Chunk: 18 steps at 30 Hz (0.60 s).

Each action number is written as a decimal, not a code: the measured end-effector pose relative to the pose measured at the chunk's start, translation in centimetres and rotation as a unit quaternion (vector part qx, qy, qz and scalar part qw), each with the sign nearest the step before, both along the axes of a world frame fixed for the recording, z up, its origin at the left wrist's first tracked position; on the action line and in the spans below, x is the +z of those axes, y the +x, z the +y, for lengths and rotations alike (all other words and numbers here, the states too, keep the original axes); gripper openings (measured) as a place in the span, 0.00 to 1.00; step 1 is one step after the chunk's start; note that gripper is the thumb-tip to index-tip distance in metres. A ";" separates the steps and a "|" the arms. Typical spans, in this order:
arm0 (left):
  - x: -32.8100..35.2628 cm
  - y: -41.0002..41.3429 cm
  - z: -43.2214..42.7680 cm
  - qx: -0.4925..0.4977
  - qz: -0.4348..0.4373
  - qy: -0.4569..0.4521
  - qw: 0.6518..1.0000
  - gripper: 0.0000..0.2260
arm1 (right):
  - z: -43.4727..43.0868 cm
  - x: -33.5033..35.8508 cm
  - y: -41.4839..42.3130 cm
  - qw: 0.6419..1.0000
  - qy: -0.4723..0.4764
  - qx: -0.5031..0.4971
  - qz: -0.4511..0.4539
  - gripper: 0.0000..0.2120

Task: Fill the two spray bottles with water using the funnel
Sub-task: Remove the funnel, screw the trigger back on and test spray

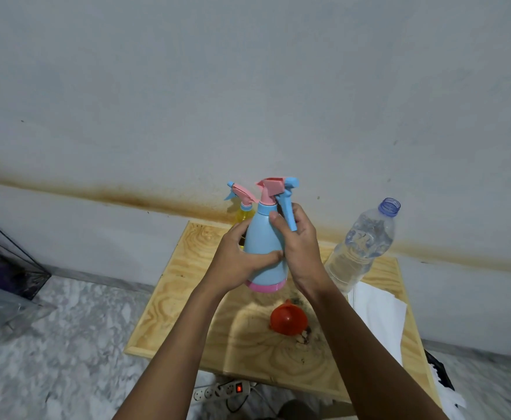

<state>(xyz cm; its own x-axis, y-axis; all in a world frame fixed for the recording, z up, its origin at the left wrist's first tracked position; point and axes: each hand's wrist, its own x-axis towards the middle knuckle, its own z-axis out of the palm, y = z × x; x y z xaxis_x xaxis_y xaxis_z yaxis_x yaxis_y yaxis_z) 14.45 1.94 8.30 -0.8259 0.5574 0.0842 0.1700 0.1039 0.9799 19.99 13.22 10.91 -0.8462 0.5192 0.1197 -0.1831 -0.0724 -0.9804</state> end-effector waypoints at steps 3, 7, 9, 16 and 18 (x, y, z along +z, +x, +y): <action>0.0 -0.2 -0.3 -0.011 -0.002 -0.005 1.000 0.24 | 0.5 0.2 -0.1 1.000 -0.008 -0.003 -0.009 0.05; -0.1 0.0 -0.2 -0.015 -0.014 0.004 1.000 0.22 | 0.6 0.5 -0.4 1.000 -0.011 -0.007 -0.013 0.13; -0.1 -0.1 -0.3 -0.014 -0.027 0.000 1.000 0.20 | 0.7 0.8 -0.4 1.000 0.009 0.001 -0.026 0.17; 0.1 -0.8 -1.2 -0.080 -0.049 -0.041 0.995 0.29 | 2.7 1.4 -0.1 0.993 0.037 0.106 -0.037 0.11; 0.2 -0.9 -1.4 -0.096 -0.055 -0.044 0.993 0.29 | 3.2 1.4 0.0 0.990 0.035 0.130 -0.036 0.09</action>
